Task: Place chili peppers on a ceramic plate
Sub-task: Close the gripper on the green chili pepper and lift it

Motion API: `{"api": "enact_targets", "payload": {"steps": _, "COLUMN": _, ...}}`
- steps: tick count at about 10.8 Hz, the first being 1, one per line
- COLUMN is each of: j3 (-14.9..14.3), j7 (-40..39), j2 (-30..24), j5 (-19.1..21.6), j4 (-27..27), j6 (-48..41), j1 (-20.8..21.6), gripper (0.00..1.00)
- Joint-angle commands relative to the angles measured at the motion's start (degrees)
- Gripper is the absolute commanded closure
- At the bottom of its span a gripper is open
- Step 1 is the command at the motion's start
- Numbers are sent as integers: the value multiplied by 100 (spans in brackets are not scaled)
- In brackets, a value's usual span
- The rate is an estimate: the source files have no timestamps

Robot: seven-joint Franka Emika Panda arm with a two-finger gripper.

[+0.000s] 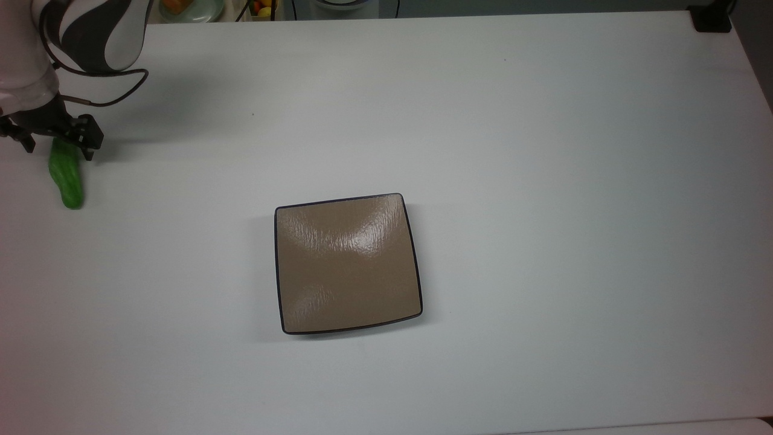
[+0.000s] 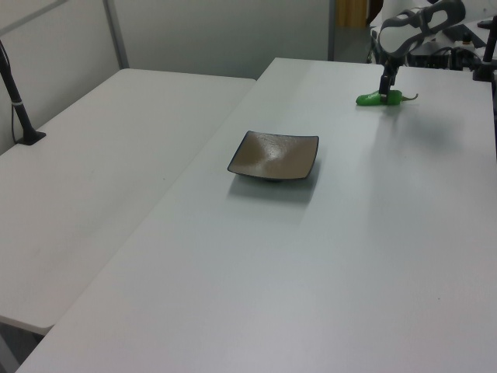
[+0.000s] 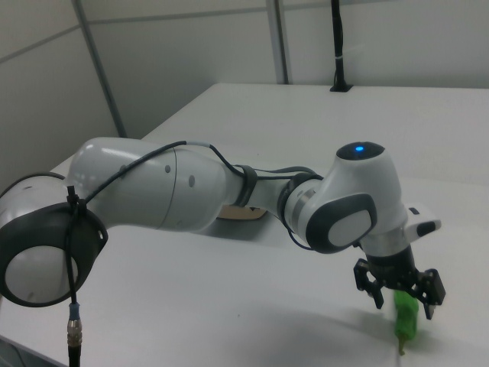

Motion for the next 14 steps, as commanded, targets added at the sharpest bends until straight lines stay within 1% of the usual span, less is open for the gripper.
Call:
{"api": "enact_targets", "payload": {"steps": 1, "j3": -26, "j7": -319, "j2": 104, "j5": -58, "j4": -25, "j6": 135, "j1": -48, "gripper": 14}}
{"api": "enact_targets", "payload": {"steps": 3, "j3": -26, "j7": -653, "j2": 104, "j5": -32, "j4": -25, "j6": 126, "j1": -66, "gripper": 31}}
{"api": "enact_targets", "payload": {"steps": 5, "j3": -26, "j7": -733, "j2": 104, "j5": -6, "j4": -25, "j6": 126, "j1": -66, "gripper": 54}}
{"api": "enact_targets", "payload": {"steps": 7, "j3": -17, "j7": -699, "j2": 104, "j5": 38, "j4": -25, "j6": 100, "j1": -66, "gripper": 79}}
{"api": "enact_targets", "payload": {"steps": 8, "j3": -17, "j7": -690, "j2": 95, "j5": 47, "j4": -7, "j6": 56, "j1": -57, "gripper": 87}}
{"api": "enact_targets", "payload": {"steps": 10, "j3": 0, "j7": -663, "j2": -1, "j5": 56, "j4": 10, "j6": -75, "j1": -14, "gripper": 88}}
{"api": "enact_targets", "payload": {"steps": 11, "j3": 17, "j7": -655, "j2": -114, "j5": 91, "j4": 28, "j6": -276, "j1": 13, "gripper": 88}}
{"api": "enact_targets", "payload": {"steps": 13, "j3": 44, "j7": -515, "j2": -413, "j5": 284, "j4": 141, "j6": -733, "j1": 231, "gripper": 88}}
{"api": "enact_targets", "payload": {"steps": 14, "j3": 44, "j7": -410, "j2": -562, "j5": 363, "j4": 256, "j6": -1136, "j1": 346, "gripper": 89}}
